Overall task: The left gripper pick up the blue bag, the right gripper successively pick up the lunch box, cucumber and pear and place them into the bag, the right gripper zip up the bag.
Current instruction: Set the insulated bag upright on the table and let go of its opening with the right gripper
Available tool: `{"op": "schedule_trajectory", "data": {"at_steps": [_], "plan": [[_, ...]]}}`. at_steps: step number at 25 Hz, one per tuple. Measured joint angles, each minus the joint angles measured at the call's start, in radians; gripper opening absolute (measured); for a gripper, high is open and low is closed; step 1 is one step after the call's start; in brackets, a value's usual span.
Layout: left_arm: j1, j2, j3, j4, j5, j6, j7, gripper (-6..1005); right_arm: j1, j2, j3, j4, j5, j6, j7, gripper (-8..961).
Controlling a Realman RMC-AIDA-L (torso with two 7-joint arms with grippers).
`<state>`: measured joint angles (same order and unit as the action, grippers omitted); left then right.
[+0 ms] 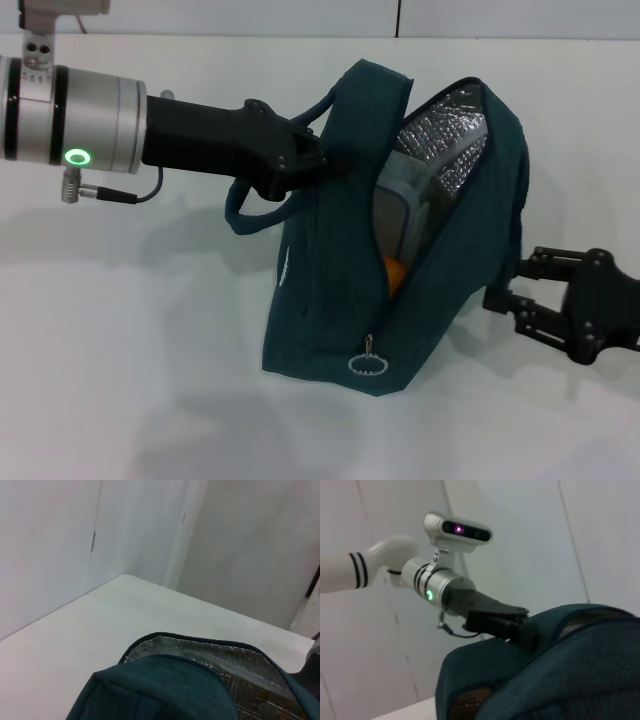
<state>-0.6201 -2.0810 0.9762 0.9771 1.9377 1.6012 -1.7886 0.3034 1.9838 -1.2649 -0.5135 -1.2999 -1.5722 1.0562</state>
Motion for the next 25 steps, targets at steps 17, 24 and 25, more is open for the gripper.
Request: {"op": "schedule_trajectory", "data": {"at_steps": [17, 24, 25], "plan": [[0.050, -0.003, -0.030, -0.049, -0.079, -0.006, 0.217, 43, -0.011, 0.026, 0.119, 0.070, 0.085, -0.035, -0.135, 130], [0.108, -0.006, -0.064, -0.252, -0.301, -0.012, 0.582, 44, 0.010, 0.026, 0.121, 0.113, 0.240, -0.096, -0.225, 69], [0.115, -0.006, -0.063, -0.286, -0.329, -0.012, 0.631, 44, 0.021, 0.025, 0.121, 0.110, 0.240, -0.096, -0.219, 68]]}}
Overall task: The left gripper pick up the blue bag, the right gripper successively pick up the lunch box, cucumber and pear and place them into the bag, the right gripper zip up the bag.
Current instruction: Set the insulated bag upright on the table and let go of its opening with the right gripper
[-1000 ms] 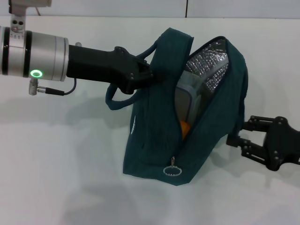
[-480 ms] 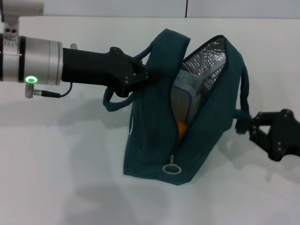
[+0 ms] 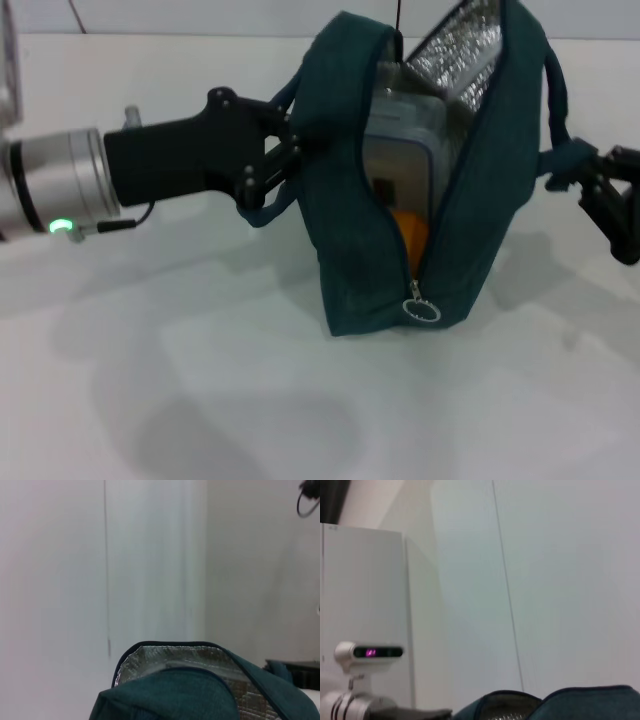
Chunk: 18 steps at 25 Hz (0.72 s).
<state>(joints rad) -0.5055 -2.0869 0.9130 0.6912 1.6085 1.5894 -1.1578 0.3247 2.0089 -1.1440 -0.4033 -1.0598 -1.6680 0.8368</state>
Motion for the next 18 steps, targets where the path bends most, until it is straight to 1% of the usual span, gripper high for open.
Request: {"op": "schedule_trajectory", "data": {"at_steps": [3, 6, 11, 18], "plan": [[0.016, -0.002, 0.001, -0.103, -0.069, 0.000, 0.136, 44, 0.030, -0.008, -0.002, 0.001, -0.007, 0.006, 0.037, 68], [0.022, -0.005, 0.003, -0.168, -0.089, 0.000, 0.236, 45, 0.044, -0.018, -0.008, 0.011, -0.011, 0.013, 0.062, 69], [0.017, -0.006, 0.008, -0.219, -0.086, 0.000, 0.268, 45, 0.036, -0.012, -0.008, 0.015, -0.030, 0.025, 0.071, 68], [0.016, -0.006, 0.015, -0.241, -0.086, 0.000, 0.300, 46, 0.026, -0.003, -0.005, 0.047, -0.037, 0.027, 0.068, 82]]}}
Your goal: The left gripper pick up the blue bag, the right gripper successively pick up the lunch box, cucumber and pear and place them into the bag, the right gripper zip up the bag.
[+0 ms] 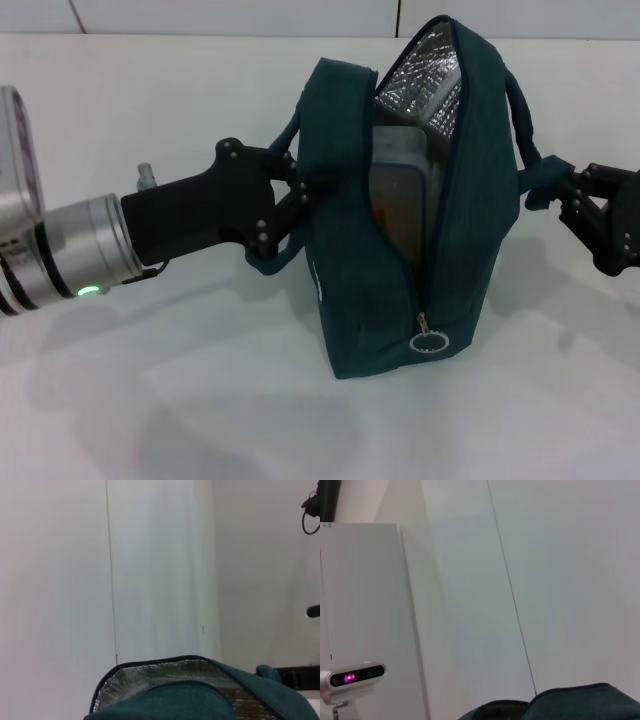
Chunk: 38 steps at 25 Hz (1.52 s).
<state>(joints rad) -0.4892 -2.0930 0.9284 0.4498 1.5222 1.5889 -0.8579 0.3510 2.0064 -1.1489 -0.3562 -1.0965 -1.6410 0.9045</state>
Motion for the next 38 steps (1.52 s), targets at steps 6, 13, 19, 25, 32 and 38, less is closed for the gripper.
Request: {"op": "schedule_trajectory", "data": {"at_steps": [6, 13, 19, 25, 32, 38], "plan": [[-0.008, -0.003, 0.001, -0.071, -0.032, 0.000, 0.090, 46, -0.018, 0.001, 0.006, 0.002, 0.006, -0.022, -0.037, 104], [-0.010, -0.006, 0.001, -0.090, -0.047, 0.001, 0.114, 47, -0.040, -0.021, 0.004, -0.006, 0.001, -0.066, -0.064, 195], [-0.029, -0.006, -0.003, -0.116, -0.048, 0.000, 0.117, 47, -0.066, -0.011, 0.017, 0.000, 0.010, -0.073, -0.163, 437], [-0.049, -0.006, -0.005, -0.127, -0.049, -0.001, 0.118, 48, -0.077, -0.011, 0.049, 0.011, -0.008, -0.103, -0.176, 532], [-0.052, -0.006, -0.005, -0.129, -0.051, -0.001, 0.117, 49, -0.071, -0.064, 0.031, 0.012, -0.145, -0.191, -0.086, 538], [-0.065, -0.008, 0.000, -0.134, -0.060, -0.002, 0.118, 49, 0.010, -0.055, 0.023, 0.006, -0.415, -0.131, 0.058, 535]]}}
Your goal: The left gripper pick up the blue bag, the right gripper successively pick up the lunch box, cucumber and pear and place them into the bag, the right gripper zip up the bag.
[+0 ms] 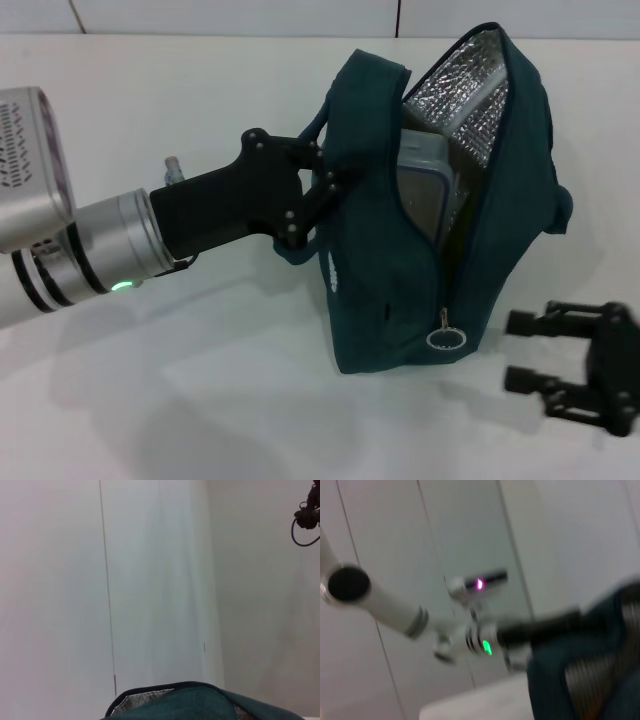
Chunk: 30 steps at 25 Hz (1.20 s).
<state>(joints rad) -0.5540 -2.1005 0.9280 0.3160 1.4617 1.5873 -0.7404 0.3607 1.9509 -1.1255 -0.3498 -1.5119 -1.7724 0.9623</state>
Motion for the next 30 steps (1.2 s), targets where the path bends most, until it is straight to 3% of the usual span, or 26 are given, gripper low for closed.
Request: {"op": "schedule_trajectory", "data": {"at_steps": [5, 7, 23, 30], "plan": [[-0.015, -0.001, 0.001, -0.020, -0.002, 0.000, 0.001, 50, 0.049, 0.049, -0.001, -0.001, -0.070, 0.138, 0.057, 531], [-0.016, -0.001, 0.001, -0.023, -0.002, 0.000, 0.002, 50, 0.060, 0.058, -0.002, -0.001, -0.077, 0.165, 0.058, 527], [-0.012, -0.001, 0.000, -0.023, -0.011, 0.000, 0.026, 51, 0.111, 0.071, -0.023, 0.010, -0.076, 0.210, 0.065, 480], [-0.010, -0.001, -0.002, -0.030, -0.015, 0.000, 0.028, 52, 0.116, 0.076, -0.031, 0.004, -0.069, 0.246, 0.051, 279]]}}
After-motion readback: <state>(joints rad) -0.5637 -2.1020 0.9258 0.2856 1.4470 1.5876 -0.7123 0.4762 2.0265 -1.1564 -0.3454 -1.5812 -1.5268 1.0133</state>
